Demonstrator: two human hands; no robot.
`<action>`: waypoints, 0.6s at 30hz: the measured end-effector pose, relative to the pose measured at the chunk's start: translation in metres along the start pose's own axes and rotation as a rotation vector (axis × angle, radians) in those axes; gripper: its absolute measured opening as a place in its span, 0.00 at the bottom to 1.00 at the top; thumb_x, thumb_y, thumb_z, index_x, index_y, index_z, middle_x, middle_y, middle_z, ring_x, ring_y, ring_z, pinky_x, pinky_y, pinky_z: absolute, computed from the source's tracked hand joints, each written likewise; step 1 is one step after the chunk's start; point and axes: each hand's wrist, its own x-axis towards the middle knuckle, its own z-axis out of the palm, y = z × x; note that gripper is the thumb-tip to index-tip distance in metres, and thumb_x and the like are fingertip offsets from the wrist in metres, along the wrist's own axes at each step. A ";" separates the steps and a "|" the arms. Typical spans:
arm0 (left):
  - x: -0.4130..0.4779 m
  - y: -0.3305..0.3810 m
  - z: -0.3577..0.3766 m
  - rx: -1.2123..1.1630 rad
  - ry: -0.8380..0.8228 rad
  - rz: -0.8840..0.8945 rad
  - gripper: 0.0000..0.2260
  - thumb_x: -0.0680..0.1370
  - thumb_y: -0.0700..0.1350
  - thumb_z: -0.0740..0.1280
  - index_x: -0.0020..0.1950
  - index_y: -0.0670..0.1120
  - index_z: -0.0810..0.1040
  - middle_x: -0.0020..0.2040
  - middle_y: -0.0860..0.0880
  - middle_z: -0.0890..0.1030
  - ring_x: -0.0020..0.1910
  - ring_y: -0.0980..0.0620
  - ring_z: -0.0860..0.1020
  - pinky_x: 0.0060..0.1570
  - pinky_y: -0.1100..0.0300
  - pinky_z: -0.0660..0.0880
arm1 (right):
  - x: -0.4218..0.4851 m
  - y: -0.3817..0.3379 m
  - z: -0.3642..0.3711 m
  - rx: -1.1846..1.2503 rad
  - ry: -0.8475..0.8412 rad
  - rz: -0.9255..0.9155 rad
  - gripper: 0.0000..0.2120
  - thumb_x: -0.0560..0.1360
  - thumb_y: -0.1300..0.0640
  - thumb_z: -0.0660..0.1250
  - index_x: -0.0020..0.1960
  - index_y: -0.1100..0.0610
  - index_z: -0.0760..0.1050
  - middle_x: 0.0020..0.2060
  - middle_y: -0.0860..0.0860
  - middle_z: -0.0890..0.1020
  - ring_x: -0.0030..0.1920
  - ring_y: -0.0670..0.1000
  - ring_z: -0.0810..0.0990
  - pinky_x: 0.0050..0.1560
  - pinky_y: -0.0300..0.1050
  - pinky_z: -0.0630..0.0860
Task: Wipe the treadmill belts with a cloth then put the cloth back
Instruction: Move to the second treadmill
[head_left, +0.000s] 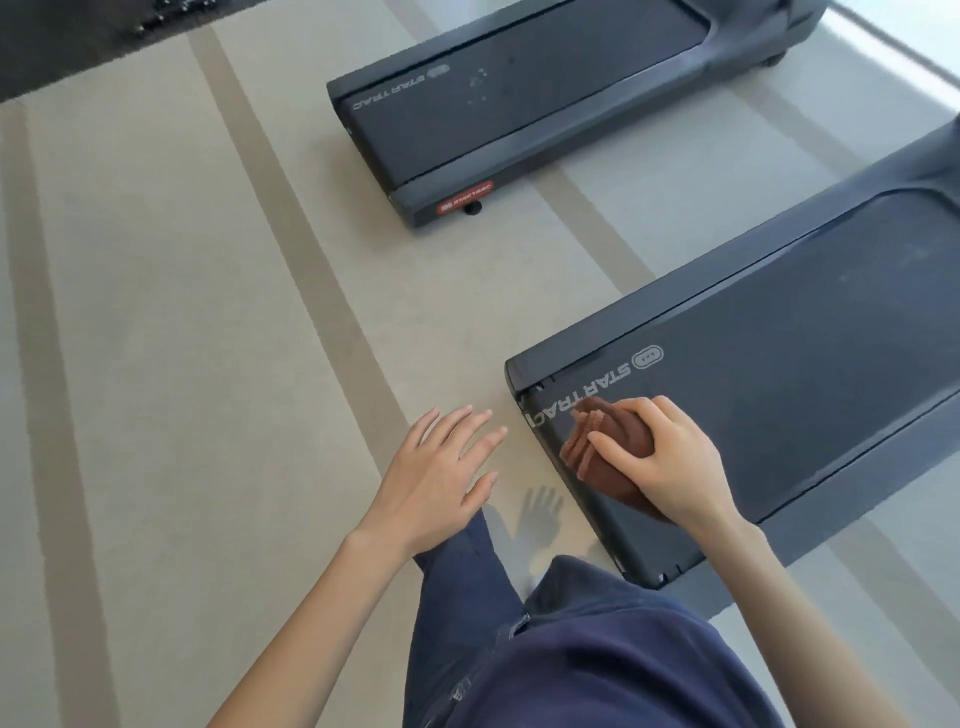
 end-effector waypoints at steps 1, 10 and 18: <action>0.005 -0.016 -0.004 0.010 -0.002 0.028 0.18 0.77 0.50 0.61 0.67 0.48 0.74 0.67 0.47 0.74 0.67 0.47 0.71 0.67 0.47 0.65 | 0.008 -0.008 0.006 0.000 0.016 0.023 0.17 0.70 0.36 0.63 0.54 0.43 0.74 0.44 0.44 0.75 0.47 0.49 0.75 0.47 0.46 0.72; 0.066 -0.159 -0.043 0.091 -0.047 0.281 0.21 0.77 0.52 0.54 0.64 0.47 0.77 0.64 0.46 0.77 0.64 0.45 0.74 0.64 0.46 0.68 | 0.074 -0.115 0.046 0.003 0.115 0.163 0.19 0.70 0.36 0.63 0.55 0.46 0.75 0.44 0.46 0.76 0.47 0.50 0.75 0.48 0.47 0.73; 0.138 -0.208 -0.056 0.051 -0.064 0.467 0.18 0.78 0.51 0.61 0.66 0.47 0.74 0.66 0.45 0.75 0.66 0.45 0.72 0.66 0.46 0.67 | 0.107 -0.138 0.060 0.045 0.266 0.351 0.17 0.70 0.37 0.64 0.53 0.46 0.75 0.41 0.43 0.73 0.45 0.49 0.74 0.45 0.43 0.68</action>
